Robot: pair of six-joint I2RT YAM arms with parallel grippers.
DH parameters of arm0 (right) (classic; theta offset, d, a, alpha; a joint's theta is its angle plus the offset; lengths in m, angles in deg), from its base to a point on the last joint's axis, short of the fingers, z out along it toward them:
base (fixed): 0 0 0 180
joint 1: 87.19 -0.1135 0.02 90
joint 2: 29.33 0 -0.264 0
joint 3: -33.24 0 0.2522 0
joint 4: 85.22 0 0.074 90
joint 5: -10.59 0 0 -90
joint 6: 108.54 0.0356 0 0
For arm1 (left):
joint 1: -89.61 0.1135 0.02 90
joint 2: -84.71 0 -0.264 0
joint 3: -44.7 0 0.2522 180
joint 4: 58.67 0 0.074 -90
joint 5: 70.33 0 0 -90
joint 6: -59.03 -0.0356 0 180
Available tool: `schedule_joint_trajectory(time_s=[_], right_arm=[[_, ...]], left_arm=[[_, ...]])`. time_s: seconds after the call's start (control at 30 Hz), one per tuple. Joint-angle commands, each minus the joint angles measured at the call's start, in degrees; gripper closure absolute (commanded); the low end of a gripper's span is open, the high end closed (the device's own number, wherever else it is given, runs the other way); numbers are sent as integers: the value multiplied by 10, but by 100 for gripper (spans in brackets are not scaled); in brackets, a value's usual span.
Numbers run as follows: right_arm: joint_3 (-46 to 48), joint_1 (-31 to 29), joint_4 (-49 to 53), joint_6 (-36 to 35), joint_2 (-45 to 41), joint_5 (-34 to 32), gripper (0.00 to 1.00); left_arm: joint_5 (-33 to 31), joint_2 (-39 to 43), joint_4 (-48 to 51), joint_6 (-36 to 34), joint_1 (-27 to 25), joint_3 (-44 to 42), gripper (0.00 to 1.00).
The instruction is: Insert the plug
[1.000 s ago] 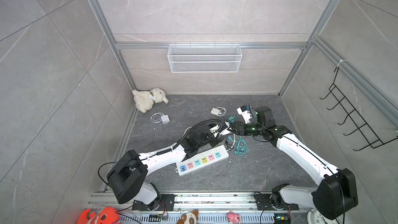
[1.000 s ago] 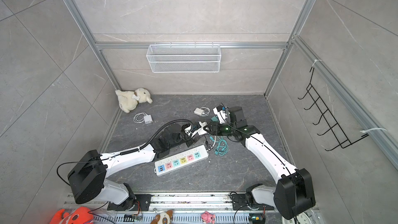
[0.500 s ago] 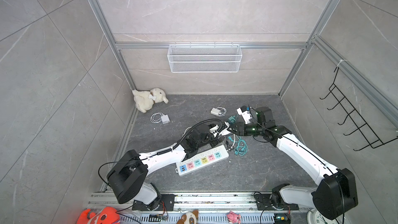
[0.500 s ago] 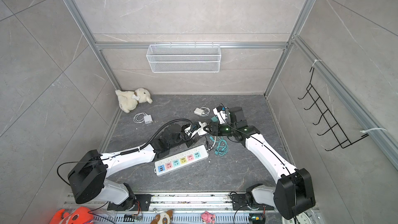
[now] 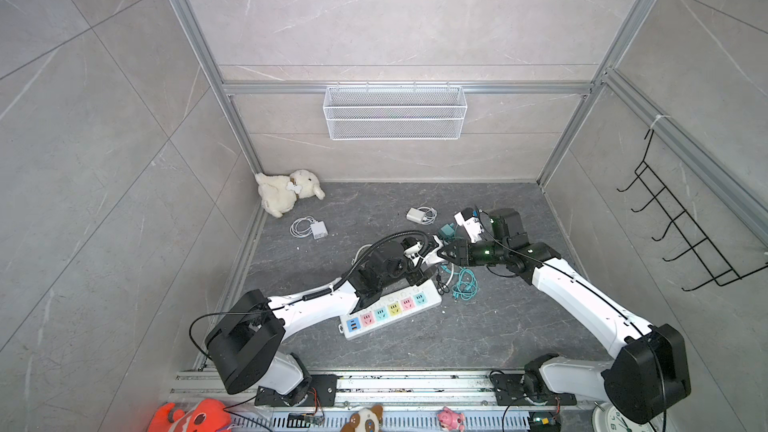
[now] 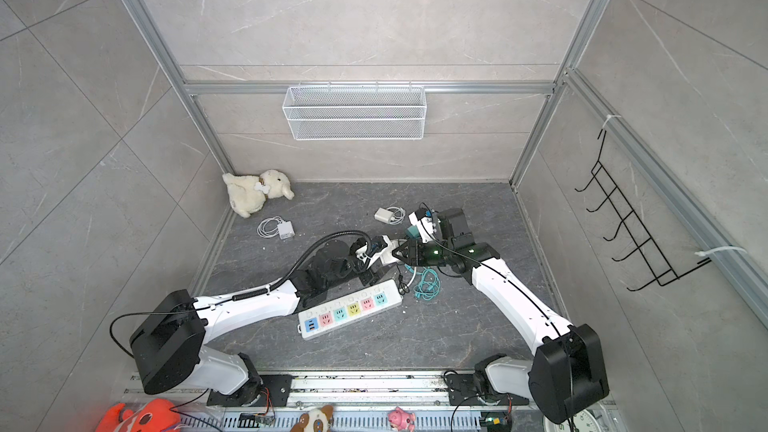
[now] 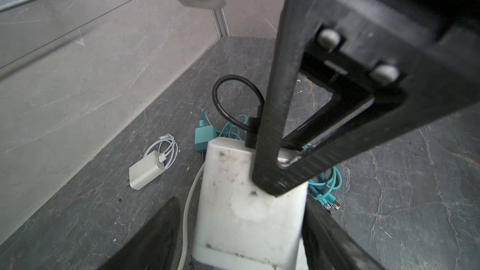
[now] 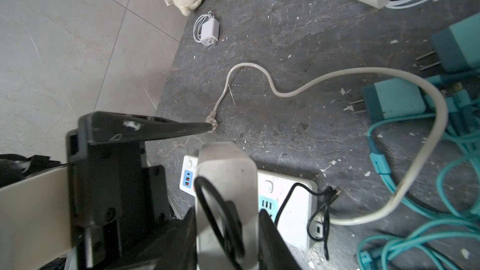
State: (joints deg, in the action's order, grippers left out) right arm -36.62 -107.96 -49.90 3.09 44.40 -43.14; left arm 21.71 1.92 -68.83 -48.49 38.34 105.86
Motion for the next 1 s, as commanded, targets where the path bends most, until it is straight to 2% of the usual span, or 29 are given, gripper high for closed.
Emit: schedule_joint_trajectory(time_s=[0.0, 0.17, 0.23, 0.4, 0.53, 0.63, 0.77, 0.97], right_arm=[[-28, -2, 28, -17, -12, -30, 85], [-42, 1, 39, -25, -6, -33, 86], [-52, 2, 53, -36, -3, -29, 86], [-63, 4, 85, -72, 7, 0, 86], [-74, 4, 119, -93, 20, -1, 88], [-79, 0, 137, -92, 17, -22, 87], [-84, -15, 175, -85, 9, -65, 87], [-86, -81, 223, -72, 8, -171, 87]], left_arm=[[-29, 41, -31, -19, 1, -8, 24], [-58, 78, 18, -31, 1, -21, 23], [-91, 102, 46, -20, 3, -25, 23], [-220, 187, 149, 73, 21, -36, 20], [-286, 243, 263, 148, 28, -40, 17], [-324, 275, 320, 192, 29, -55, 16], [-359, 308, 347, 241, 30, -84, 13], [-353, 309, 360, 276, 34, -97, 9]])
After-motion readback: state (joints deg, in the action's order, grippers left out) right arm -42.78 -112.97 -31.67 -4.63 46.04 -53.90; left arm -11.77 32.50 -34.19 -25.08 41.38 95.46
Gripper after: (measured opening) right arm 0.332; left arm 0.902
